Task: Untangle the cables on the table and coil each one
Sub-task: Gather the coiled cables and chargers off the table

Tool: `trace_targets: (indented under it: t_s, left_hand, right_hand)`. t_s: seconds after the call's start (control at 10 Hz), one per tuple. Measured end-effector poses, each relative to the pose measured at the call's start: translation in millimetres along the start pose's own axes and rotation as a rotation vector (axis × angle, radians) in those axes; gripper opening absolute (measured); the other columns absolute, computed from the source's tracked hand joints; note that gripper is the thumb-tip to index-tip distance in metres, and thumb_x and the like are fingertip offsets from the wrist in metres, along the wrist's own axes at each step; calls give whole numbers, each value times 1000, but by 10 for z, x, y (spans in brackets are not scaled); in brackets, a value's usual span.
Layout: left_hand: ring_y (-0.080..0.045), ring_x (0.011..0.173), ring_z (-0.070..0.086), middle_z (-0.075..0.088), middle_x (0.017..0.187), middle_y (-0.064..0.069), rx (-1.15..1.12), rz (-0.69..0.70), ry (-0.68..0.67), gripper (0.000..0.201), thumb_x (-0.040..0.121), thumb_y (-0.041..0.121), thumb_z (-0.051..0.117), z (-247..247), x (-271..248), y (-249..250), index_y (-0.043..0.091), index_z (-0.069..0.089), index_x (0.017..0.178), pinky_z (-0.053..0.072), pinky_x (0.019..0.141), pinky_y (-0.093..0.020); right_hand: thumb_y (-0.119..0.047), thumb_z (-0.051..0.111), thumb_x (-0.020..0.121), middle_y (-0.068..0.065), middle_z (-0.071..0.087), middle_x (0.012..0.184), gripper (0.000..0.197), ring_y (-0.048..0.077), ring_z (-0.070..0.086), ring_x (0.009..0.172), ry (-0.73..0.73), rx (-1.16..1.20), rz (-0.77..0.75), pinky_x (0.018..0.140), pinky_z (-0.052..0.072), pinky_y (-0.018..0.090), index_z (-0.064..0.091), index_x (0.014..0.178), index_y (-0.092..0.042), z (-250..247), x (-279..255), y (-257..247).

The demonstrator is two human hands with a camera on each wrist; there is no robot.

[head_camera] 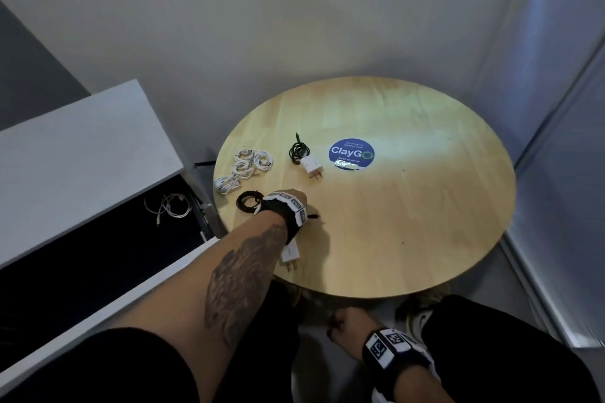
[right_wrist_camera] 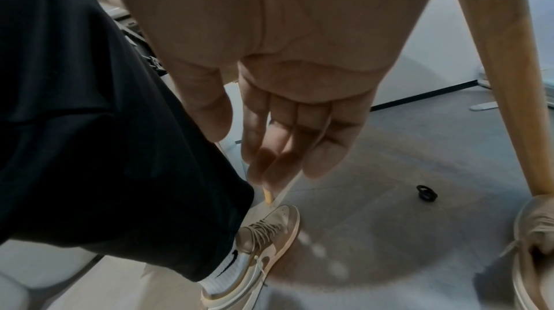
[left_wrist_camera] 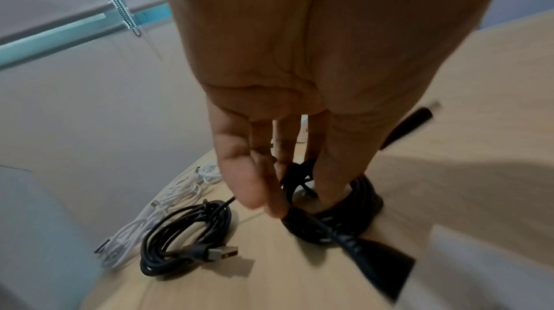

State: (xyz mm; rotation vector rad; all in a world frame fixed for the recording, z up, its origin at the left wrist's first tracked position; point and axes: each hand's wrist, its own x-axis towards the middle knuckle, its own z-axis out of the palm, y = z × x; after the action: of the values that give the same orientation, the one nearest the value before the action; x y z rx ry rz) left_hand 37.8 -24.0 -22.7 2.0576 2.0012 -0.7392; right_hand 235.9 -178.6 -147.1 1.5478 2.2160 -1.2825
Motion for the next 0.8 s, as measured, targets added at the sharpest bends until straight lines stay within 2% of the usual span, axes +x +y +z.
trace_targets:
  t_s: [0.1,0.2,0.3,0.4,0.5,0.6,0.7,0.8]
  left_hand:
    - [-28,116,61,63,126,-14,17,12,-10,31,96,19,57,-55,-34,52,6,63,123,46,81,-32]
    - [-28,111,63,65,122,-13,-84,-23,-4,28,94,17,60,-137,-194,49,6,64,119,43,73,-30]
    - [-30,95,67,66,95,-14,-71,3,-17,13,86,5,62,-276,-413,-7,2,64,99,50,66,-34]
    - [-27,68,64,63,75,-12,-119,-34,14,24,84,16,67,-411,-532,-112,11,51,67,57,64,-36]
    - [-24,59,57,62,75,-8,-267,-59,121,24,89,24,64,-552,-730,-278,10,57,70,48,58,-30]
    - [-28,71,64,66,76,-7,-381,-83,211,22,91,29,65,-769,-1044,-577,8,68,85,52,66,-33]
    - [-27,75,72,74,79,-10,-635,-157,277,22,94,24,62,-880,-1352,-1025,4,70,92,60,71,-36]
    - [-28,77,74,75,84,-16,-880,-226,368,15,96,17,59,-863,-1697,-1517,4,66,93,60,65,-40]
  right_hand:
    - [-36,58,86,5,71,100,28,24,66,101,-1,-3,-22,80,48,24,70,102,-17,-11,-4,10]
    - [-37,59,87,-1,67,93,16,21,65,100,-11,11,-24,80,45,23,67,93,-24,-10,-9,32]
    - [-36,59,88,-4,65,91,6,14,60,89,-3,16,-33,76,41,19,60,85,-31,-26,-24,28]
    - [-35,61,87,-9,60,77,14,13,60,83,-36,28,-5,76,45,22,60,74,-30,-23,-81,12]
    - [-35,61,82,-10,58,60,21,13,62,75,-29,6,21,72,47,21,63,62,-37,17,-102,42]
    - [-29,62,84,-8,56,53,24,7,56,57,-17,1,41,64,45,20,59,60,-26,50,-153,42]
    - [-29,62,84,-4,63,64,19,9,57,59,-35,-26,56,68,50,25,61,66,-23,51,-178,27]
    - [-26,62,85,-4,66,66,17,10,60,60,-33,-33,59,70,54,28,64,69,-21,33,-186,-6]
